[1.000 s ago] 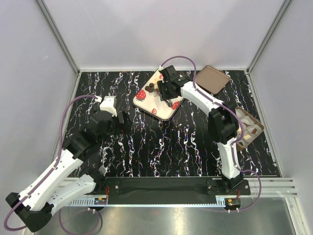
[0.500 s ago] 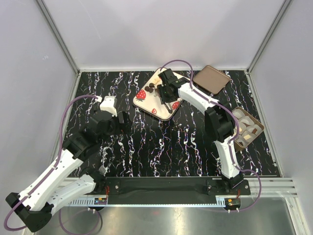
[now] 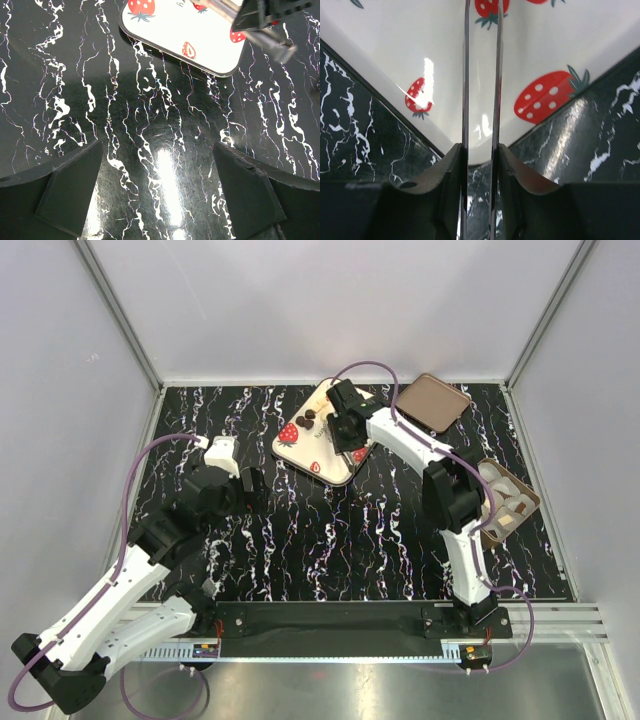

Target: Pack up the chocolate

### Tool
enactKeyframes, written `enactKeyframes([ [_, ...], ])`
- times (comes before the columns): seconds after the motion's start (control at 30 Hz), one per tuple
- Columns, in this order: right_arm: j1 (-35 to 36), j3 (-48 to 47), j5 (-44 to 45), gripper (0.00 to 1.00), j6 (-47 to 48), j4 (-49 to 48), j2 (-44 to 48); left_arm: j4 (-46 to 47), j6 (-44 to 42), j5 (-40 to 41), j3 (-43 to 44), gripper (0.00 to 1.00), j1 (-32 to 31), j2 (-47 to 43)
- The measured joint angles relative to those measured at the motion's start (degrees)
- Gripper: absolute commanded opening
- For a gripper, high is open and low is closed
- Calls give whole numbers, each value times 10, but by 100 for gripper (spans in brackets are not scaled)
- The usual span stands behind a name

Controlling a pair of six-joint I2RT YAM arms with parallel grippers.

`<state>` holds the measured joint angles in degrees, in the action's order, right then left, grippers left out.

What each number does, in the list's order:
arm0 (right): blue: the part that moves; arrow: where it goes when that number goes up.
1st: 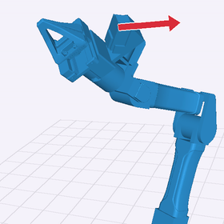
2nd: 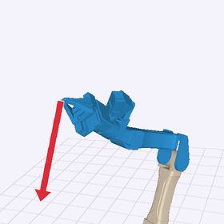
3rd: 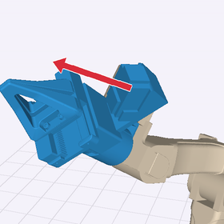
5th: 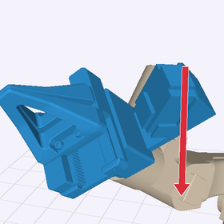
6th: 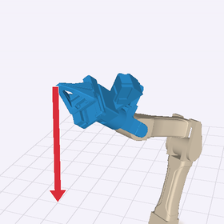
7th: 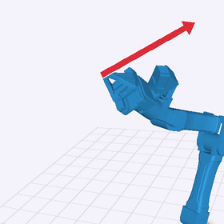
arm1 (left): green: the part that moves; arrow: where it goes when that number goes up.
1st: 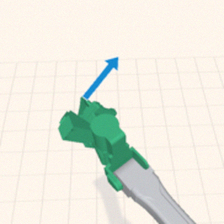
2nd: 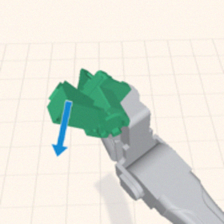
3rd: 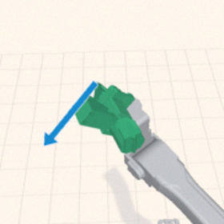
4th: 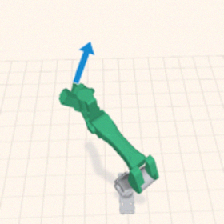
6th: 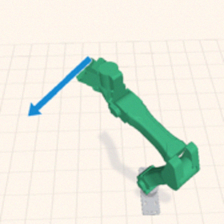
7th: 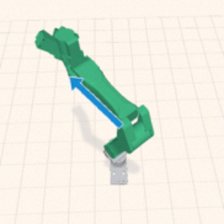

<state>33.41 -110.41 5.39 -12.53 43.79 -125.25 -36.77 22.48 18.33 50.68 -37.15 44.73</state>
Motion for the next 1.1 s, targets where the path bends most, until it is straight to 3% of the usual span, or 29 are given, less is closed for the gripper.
enactKeyframes([
  [0.33, -27, 83, 50, 32, -34, 48, 189, 0, 0, -1, 0, 99, 0, 0],
  [0.63, -203, 264, 89, 31, -80, 105, 372, 3, 0, -16, 0, 99, 0, -2],
  [0.77, -238, 294, 118, 31, -98, 138, 437, 5, 0, -25, 0, 99, 0, -15],
  [1.1, -334, 363, 121, 32, -132, 163, 484, 9, 3, -51, 0, 99, 0, -27],
])
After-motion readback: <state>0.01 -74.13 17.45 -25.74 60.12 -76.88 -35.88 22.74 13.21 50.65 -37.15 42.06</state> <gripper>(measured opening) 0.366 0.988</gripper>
